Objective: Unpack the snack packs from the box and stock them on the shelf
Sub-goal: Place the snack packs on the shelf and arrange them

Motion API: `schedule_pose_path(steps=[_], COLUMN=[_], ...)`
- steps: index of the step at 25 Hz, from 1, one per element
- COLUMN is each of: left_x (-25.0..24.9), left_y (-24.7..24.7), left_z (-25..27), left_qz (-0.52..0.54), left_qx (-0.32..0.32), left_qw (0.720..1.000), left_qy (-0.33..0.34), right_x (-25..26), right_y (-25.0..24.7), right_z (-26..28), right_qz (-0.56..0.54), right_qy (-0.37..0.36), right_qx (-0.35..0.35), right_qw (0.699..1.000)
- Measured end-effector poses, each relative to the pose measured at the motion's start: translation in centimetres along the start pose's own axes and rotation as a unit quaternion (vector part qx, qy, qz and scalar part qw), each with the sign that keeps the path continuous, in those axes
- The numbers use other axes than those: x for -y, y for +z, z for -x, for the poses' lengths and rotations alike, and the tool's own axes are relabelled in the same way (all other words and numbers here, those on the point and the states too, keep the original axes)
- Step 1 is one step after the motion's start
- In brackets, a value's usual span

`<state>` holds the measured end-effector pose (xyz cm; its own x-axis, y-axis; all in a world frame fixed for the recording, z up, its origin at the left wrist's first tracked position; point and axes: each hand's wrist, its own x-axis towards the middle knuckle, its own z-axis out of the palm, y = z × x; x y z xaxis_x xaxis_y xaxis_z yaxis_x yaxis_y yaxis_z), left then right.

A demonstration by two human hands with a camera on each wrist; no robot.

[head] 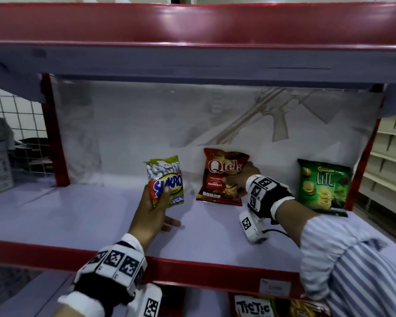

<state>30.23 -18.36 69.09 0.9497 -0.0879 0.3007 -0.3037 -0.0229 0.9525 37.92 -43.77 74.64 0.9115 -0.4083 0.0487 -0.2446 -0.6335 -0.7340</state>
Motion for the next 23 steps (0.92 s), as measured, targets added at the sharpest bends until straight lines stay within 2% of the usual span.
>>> schedule_pose_path(steps=[3,6,9,11,13,15,17,19,21,23], left_x=[0.1,0.2,0.2,-0.2,-0.9,-1.8,-2.5,-2.6,-1.9,-0.7], left_y=[0.1,0.1,-0.2,-0.5,-0.9,-2.2,-4.8,-8.7,-12.6,-17.3], left_z=[-0.1,-0.2,-0.3,0.0,0.3,0.6,0.4,0.0,-0.7,-1.4], left_qz=[-0.004,-0.011,0.015,0.045,0.039,0.015,-0.004,-0.041,-0.094,-0.192], left_qx=[0.012,0.021,0.006,0.015,0.047,0.07,0.059,0.019,-0.038,-0.09], left_qw=[1.0,1.0,1.0,0.999,0.998,0.997,0.997,0.998,0.995,0.977], left_qy=[-0.009,-0.001,0.012,0.013,0.019,0.037,0.046,0.035,0.005,-0.023], right_x=[0.2,1.0,3.3,5.2,7.2,9.2,11.4,13.9,16.1,18.6], right_y=[0.3,-1.4,-4.4,-5.1,-4.0,-1.6,1.5,4.7,7.2,10.4], right_z=[-0.2,1.5,4.2,5.8,8.1,10.0,11.0,11.2,10.3,9.0], right_qz=[0.019,0.1,0.17,0.098,-0.022,-0.053,-0.06,-0.078,-0.098,-0.122], right_qy=[-0.007,-0.027,-0.078,-0.125,-0.165,-0.205,-0.243,-0.261,-0.252,-0.21], right_qx=[0.031,0.097,0.09,0.142,0.259,0.31,0.296,0.267,0.217,0.152], right_qw=[0.999,0.99,0.978,0.977,0.952,0.927,0.922,0.924,0.938,0.958])
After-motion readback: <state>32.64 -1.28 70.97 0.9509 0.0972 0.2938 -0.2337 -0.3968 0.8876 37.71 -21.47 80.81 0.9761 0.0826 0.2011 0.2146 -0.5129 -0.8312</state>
